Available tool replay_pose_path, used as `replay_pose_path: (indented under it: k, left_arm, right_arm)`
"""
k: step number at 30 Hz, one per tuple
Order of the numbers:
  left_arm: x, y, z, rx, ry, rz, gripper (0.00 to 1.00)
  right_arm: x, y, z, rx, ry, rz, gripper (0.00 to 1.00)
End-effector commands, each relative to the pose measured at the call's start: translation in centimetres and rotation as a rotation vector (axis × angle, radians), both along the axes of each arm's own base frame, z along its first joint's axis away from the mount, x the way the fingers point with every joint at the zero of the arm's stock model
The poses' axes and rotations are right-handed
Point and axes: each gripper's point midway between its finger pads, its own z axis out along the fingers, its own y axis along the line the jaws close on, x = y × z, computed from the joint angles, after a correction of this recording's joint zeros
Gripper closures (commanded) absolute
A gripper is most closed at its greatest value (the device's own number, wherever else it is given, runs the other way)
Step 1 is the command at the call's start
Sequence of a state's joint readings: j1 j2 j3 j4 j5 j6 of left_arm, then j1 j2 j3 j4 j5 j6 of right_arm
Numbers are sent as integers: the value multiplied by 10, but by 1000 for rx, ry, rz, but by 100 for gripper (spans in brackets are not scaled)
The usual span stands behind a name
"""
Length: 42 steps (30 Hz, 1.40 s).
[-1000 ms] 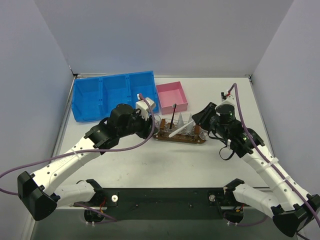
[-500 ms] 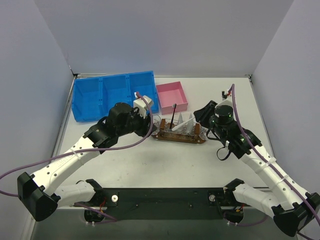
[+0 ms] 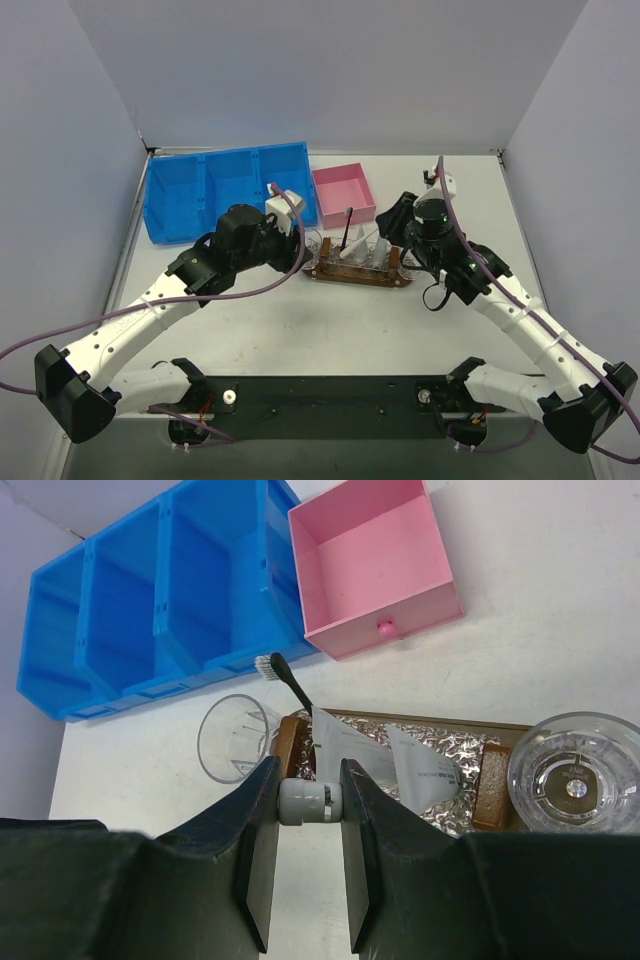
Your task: Prepare toiletry sets of a toothbrush and toothpaste on the tray
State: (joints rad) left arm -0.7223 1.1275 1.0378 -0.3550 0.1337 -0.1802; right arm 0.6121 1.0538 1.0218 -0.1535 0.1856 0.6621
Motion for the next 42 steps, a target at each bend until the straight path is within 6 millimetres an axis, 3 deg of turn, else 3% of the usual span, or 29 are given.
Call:
replay_pose_path:
  k: [1, 20, 42]
  left_arm:
    - [6, 2, 13, -37, -43, 15, 45]
    - [9, 9, 13, -45, -45, 36, 45]
    - [16, 18, 11, -47, -45, 69, 45]
  right_arm:
    - [7, 5, 20, -30, -60, -1, 100]
    - [20, 26, 32, -127, -49, 46, 100]
    - [36, 40, 14, -218, 17, 83, 100]
